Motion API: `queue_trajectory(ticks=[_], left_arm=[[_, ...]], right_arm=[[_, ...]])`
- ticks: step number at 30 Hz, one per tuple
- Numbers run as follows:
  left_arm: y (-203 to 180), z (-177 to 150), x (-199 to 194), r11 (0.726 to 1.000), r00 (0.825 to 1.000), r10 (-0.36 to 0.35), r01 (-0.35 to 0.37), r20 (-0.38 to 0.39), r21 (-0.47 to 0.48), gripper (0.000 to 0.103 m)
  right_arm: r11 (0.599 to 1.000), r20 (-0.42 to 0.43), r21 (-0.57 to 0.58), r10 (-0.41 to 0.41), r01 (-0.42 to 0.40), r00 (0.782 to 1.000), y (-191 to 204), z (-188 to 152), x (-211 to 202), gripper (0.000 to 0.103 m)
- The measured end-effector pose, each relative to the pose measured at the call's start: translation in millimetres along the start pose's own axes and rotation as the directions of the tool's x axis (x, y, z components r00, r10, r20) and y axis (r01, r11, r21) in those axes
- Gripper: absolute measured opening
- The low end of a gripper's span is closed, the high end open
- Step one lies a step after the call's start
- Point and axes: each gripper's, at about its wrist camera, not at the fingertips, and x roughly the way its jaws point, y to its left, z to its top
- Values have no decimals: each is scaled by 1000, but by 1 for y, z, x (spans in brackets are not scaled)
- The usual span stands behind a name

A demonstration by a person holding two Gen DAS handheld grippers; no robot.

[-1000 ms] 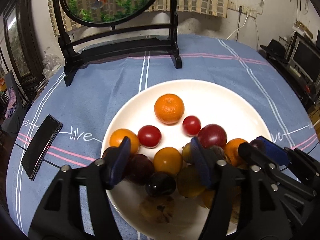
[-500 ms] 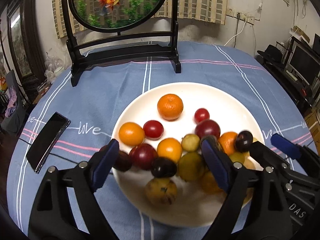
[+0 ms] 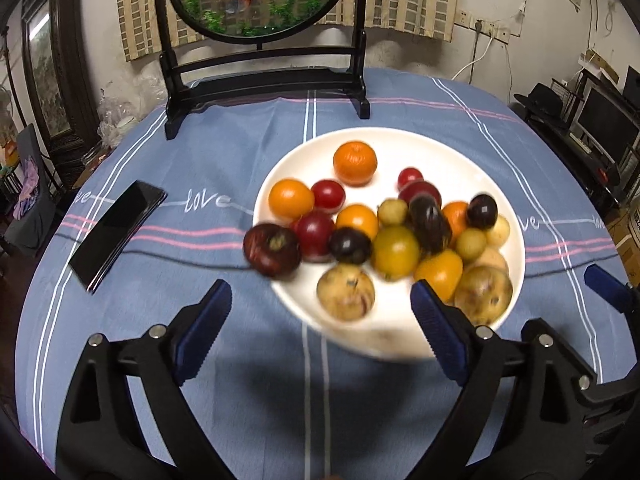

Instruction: Organize fruits

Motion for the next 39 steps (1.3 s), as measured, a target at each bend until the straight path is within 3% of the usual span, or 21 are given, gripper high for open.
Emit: queue_trajectory(ticks=[13, 24, 39], left_arm=[[3, -46, -22, 999, 999, -39, 39, -37, 2, 95], [2, -59, -42, 997, 997, -74, 74, -1, 11, 99], [10, -69, -19, 999, 1000, 12, -11, -20, 35, 101]], right_arm=[[1000, -14, -6, -24, 24, 1000, 3, -35, -21, 102], [999, -36, 10, -41, 41, 999, -1, -52, -25, 102], [999, -85, 8, -49, 50, 995, -3, -60, -9, 102]])
